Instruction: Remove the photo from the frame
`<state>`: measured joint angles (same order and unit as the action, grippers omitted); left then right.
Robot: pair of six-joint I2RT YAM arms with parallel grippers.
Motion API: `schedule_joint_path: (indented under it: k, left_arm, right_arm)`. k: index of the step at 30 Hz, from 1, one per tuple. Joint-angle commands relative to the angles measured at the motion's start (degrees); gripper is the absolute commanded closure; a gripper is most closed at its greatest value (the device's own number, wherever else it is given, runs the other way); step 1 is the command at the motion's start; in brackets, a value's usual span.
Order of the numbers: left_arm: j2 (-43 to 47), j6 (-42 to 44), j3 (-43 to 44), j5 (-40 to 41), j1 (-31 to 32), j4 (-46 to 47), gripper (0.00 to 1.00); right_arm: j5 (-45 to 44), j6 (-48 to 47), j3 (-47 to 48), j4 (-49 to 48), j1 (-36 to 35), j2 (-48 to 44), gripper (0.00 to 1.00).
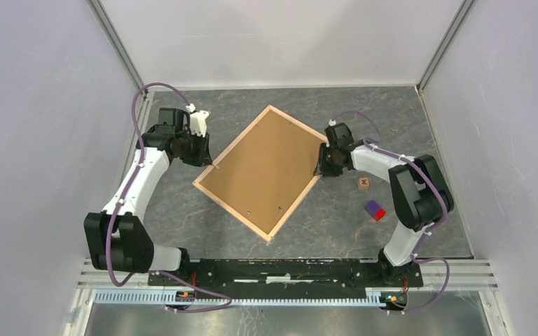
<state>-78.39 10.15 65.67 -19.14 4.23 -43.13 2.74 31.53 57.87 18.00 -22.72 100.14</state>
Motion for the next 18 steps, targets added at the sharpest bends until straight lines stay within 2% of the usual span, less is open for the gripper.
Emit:
schedule_joint_path:
  k: [1, 4, 8, 13, 15, 17, 18]
  left_arm:
    - [1.9, 3.2, -0.4, -0.7, -0.3, 0.5, 0.98]
    - [1.6, 4.4, -0.6, -2.3, -0.3, -0.2, 0.98]
    - [0.8, 7.0, -0.9, -5.4, -0.2, -2.0, 0.98]
    - [0.0, 11.6, -1.3, -7.0, 0.8, -3.4, 0.98]
    - [-0.4, 14.4, -1.3, -7.5, 1.9, -4.1, 0.98]
    - [-0.9, 17.1, -2.0, -7.8, 3.4, -4.2, 0.98]
    - [-1.1, 18.1, -2.6, -7.7, 4.3, -4.4, 0.98]
  right_arm:
    - [-6.2, -6.3, 5.5, 3.0, 3.9, 4.8, 0.73]
    - [-6.6, -13.0, 12.6, 3.9, 4.2, 8.4, 0.86]
    - [1.1, -18.7, 20.5, 4.2, 4.2, 13.1, 0.97]
    - [7.8, -21.3, 22.5, 2.8, 4.3, 15.6, 0.97]
    - [10.8, -21.5, 22.1, 1.5, 4.2, 15.6, 0.89]
    - [10.3, -24.4, 21.2, 0.7, 3.9, 14.3, 0.62]
    - [9.1, -25.9, 20.6, 0.9, 3.6, 13.0, 0.52]
